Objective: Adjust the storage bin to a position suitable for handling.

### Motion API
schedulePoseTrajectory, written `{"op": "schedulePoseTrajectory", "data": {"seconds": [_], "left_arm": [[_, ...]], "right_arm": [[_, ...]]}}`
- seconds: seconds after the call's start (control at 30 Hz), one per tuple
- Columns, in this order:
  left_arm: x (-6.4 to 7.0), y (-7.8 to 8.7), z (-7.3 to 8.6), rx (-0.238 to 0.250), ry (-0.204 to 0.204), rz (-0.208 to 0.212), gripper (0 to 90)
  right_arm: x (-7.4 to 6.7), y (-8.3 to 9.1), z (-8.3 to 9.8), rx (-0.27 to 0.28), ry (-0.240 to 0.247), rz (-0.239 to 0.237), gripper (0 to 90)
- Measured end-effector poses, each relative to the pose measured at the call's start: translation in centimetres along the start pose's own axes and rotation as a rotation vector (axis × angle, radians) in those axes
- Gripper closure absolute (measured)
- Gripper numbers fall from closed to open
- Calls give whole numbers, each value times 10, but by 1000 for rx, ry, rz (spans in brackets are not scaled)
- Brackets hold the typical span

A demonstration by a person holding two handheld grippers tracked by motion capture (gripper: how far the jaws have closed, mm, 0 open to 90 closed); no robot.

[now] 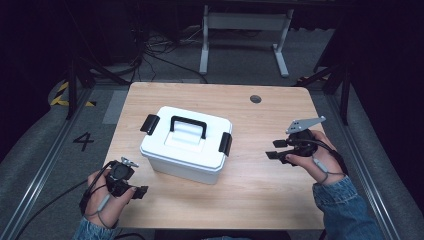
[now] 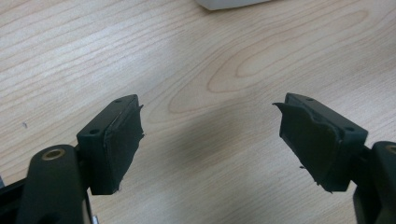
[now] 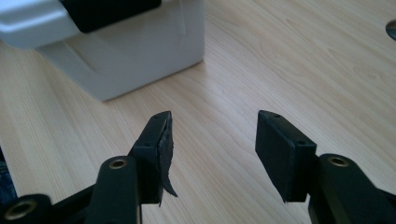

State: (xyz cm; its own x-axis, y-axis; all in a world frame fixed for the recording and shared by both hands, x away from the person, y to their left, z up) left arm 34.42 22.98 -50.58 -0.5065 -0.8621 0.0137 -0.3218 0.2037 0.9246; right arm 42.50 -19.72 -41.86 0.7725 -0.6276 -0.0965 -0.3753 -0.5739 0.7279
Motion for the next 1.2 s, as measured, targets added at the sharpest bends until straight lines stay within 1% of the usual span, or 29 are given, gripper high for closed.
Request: {"op": "schedulePoseTrajectory", "data": {"seconds": [0.03, 0.07, 0.17, 0.2, 0.27, 0.3, 0.37, 0.4, 0.47, 0.53, 0.6, 0.73, 0.77, 0.8, 0.83, 0.9, 0.93, 1.1, 1.2], "left_arm": [[0, 0, 0, 0, 0, 0, 219], [1, 0, 0, -2, 5, 3, 219], [1, -1, -3, 1, -3, 4, 219], [2, -1, -3, 2, 2, 9, 219], [2, -1, -4, 3, 0, 12, 219], [2, -1, -6, 8, -3, 12, 219], [2, -1, -7, 9, -6, 15, 218], [2, -1, -7, 9, -6, 15, 218], [2, -1, -8, 8, -13, 11, 218], [3, -2, -8, 7, -9, 16, 218], [3, -2, -8, 7, -9, 16, 218], [3, -2, -8, 5, -13, 15, 218], [4, -2, -9, 4, -16, 12, 216], [4, -2, -9, 5, -17, 12, 216], [5, -2, -9, 5, -17, 17, 214], [4, -2, -9, 9, -23, 13, 213], [4, -2, -9, 6, -17, 19, 213], [3, -1, -9, 9, -22, 16, 213], [4, -2, -9, 6, -24, 19, 214]], "right_arm": [[0, 0, 0, 0, 0, 0, 478], [-3, 0, -6, 2, 6, -7, 481], [-9, -2, -21, 11, 25, -24, 482], [-11, -2, -26, 11, 29, -25, 483], [-14, -4, -35, 9, 44, -31, 485], [-16, -5, -40, 8, 44, -36, 484], [-18, -6, -46, 7, 49, -40, 485], [-18, -6, -46, 7, 49, -40, 485], [-22, -7, -54, 13, 53, -46, 485], [-25, -8, -63, 17, 57, -51, 485], [-26, -8, -66, 18, 61, -55, 486], [-32, -12, -81, 33, 80, -73, 491], [-36, -15, -90, 44, 89, -83, 487], [-36, -15, -90, 44, 89, -83, 487], [-38, -17, -94, 48, 96, -88, 486], [-42, -21, -103, 52, 107, -100, 482], [-44, -23, -106, 50, 109, -102, 481], [-55, -37, -123, 46, 128, -129, 482], [-61, -48, -132, 43, 132, -151, 482]]}}
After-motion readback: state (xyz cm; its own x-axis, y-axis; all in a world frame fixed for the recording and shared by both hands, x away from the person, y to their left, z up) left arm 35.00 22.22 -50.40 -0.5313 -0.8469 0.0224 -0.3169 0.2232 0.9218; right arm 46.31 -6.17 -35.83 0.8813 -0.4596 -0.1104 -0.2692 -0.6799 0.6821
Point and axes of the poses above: each handheld gripper's, and its own axes: y roughly backward along the jaws, z roughly out of its underside, x roughly to its right, the point moved 9 cm from there along -y, roughly forward along the jaws, and after that the axes turned 2 degrees about -y, right-handed, at the moved point
